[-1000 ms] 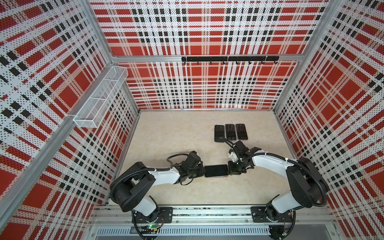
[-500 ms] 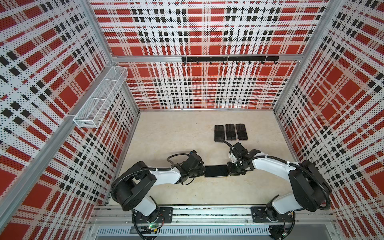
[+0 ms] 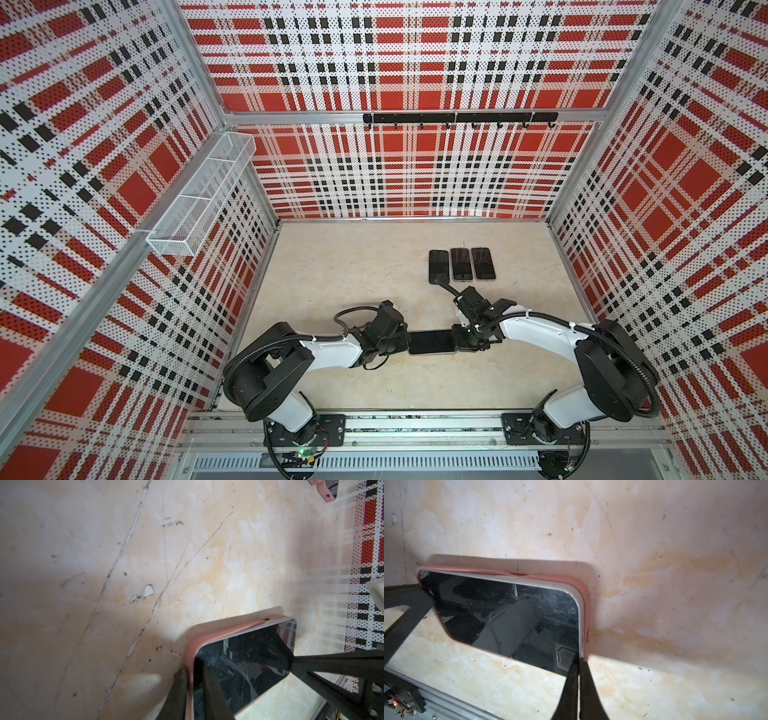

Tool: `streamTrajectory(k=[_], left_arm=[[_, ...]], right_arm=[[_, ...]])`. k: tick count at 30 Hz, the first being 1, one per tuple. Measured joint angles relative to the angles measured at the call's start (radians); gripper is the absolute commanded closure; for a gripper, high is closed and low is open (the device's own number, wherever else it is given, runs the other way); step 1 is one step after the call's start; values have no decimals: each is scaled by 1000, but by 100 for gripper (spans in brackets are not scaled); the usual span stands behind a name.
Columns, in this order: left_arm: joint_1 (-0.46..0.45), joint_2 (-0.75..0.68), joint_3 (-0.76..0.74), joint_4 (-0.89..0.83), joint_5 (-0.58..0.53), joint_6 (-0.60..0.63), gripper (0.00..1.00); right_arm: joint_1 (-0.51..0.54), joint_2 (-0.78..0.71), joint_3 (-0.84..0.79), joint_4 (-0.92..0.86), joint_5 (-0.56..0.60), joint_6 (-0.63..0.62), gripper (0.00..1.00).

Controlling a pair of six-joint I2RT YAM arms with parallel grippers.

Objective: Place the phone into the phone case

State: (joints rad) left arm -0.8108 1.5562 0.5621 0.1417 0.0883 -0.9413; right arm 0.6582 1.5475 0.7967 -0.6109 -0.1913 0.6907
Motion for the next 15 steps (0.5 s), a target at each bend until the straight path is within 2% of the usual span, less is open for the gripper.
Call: streamTrajectory(k=[7, 15], left_arm=[[0, 3, 3, 0, -6, 2, 83], [0, -2, 4, -6, -11, 8, 83]], right_arm=[[32, 30, 17, -11, 51, 22, 94], [52, 19, 72, -63, 89, -2, 82]])
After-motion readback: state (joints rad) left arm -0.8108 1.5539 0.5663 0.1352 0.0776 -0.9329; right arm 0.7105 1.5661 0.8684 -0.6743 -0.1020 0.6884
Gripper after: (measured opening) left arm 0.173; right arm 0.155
